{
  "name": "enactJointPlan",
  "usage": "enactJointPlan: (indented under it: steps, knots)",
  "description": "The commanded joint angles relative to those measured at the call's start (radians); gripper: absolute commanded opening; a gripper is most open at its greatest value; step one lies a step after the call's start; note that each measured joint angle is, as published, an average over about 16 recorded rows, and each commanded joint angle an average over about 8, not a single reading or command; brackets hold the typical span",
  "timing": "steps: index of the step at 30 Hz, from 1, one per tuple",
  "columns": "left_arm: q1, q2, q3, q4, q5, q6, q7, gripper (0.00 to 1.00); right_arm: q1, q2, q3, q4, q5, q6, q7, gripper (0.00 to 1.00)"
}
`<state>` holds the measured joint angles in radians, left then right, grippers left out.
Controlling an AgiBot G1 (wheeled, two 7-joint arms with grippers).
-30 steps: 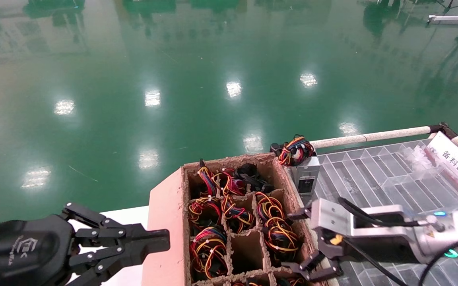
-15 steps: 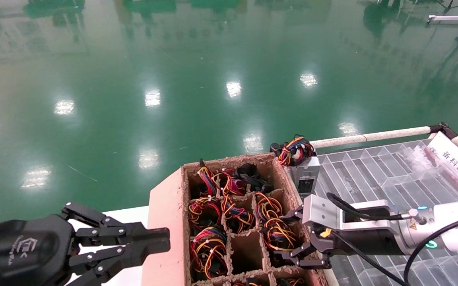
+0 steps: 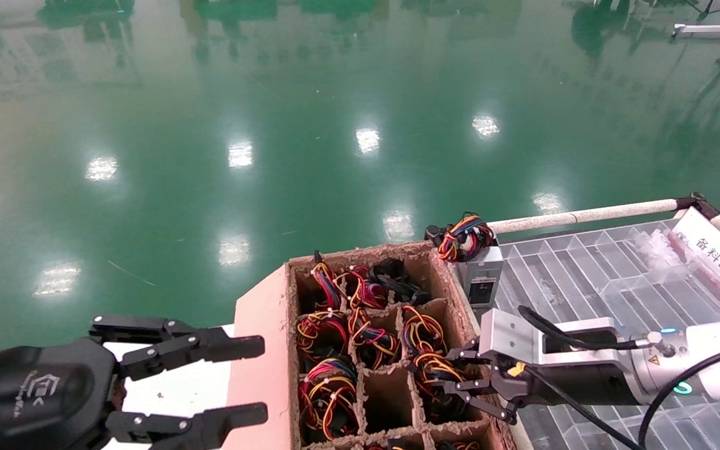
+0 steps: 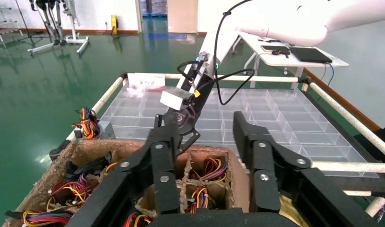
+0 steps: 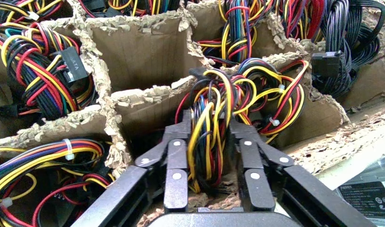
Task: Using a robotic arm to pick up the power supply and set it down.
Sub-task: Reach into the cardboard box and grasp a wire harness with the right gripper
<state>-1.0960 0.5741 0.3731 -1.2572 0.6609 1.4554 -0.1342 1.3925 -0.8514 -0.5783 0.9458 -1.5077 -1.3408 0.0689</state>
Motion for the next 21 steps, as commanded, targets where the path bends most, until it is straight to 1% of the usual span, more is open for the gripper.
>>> enactJointPlan:
  steps: [1,6,13,21]
  knots:
    - [0.0,0.0,0.0,0.0,0.0,0.0,0.0,1.0,-0.001,0.001,-0.003,0.003,-0.004,-0.002,0.001,0.0]
    - [0.0,0.0,0.0,0.0,0.0,0.0,0.0,1.0,0.002,0.023,0.009,0.04,0.008,-0.004,0.018,0.0]
    - [0.0,0.0,0.0,0.0,0.0,0.0,0.0,1.0,0.017,0.067,0.04,0.122,0.042,-0.009,0.053,0.0]
    - [0.0,0.0,0.0,0.0,0.0,0.0,0.0,1.0,0.043,0.122,0.125,0.198,0.16,-0.004,0.053,0.0]
